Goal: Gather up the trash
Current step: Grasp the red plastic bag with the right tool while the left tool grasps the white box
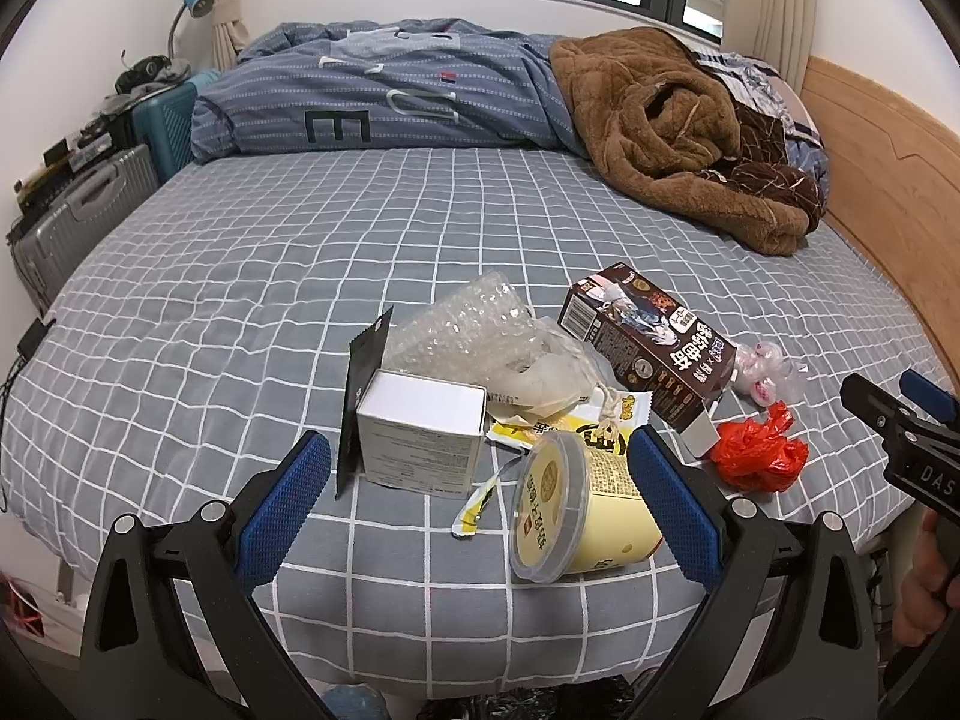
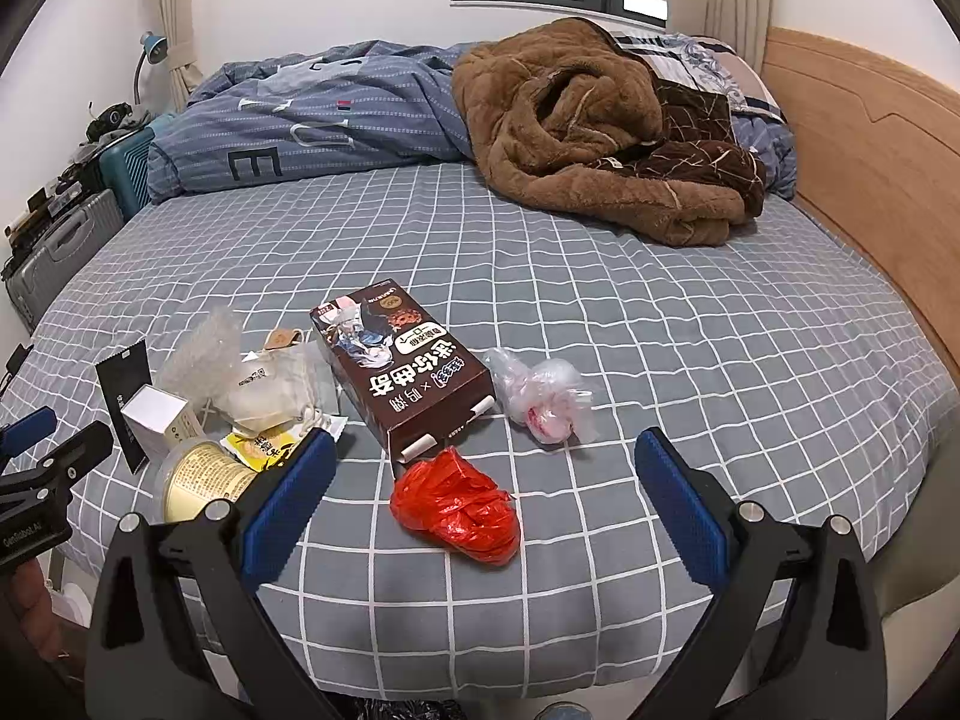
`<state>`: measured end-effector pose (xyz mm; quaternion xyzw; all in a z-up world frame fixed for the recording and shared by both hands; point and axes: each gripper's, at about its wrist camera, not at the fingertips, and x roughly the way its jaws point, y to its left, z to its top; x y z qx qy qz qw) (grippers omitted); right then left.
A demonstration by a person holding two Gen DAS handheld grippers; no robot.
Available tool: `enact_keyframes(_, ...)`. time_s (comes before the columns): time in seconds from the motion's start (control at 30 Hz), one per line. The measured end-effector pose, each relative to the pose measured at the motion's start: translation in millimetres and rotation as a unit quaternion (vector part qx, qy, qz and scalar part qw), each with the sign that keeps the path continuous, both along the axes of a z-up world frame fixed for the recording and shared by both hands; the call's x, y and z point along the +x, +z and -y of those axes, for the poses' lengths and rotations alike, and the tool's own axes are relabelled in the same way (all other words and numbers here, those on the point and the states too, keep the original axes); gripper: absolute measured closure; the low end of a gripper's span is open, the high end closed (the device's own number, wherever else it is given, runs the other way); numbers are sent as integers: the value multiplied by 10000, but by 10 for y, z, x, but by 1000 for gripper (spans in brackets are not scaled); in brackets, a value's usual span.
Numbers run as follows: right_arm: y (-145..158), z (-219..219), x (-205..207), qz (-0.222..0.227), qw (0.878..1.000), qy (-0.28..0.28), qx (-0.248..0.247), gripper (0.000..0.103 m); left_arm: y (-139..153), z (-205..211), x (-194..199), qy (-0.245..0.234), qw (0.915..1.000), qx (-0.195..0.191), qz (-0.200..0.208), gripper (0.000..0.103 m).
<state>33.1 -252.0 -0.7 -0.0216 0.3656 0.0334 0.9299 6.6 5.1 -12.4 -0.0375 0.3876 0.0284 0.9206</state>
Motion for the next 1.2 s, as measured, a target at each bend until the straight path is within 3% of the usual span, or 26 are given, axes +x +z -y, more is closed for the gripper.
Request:
enact_keyframes(0.2, -40, 7, 39, -58, 10000, 33, 0, 7, -43, -82, 38, 43, 10000, 44, -72, 6)
enact_keyframes(0.77, -647, -87, 407, -731, 9971, 157, -146, 9, -543, -407, 527, 184, 9971, 295, -672, 6)
enact_keyframes(0.9, -743, -64, 461, -897, 9958, 153, -67, 12, -597, -484, 578, 166, 9975, 59, -686, 5)
enact_keyframes(1.2, -905, -104, 531, -1127, 9934, 214, -27, 21, -603, -413, 607, -6, 9982, -78, -602, 7)
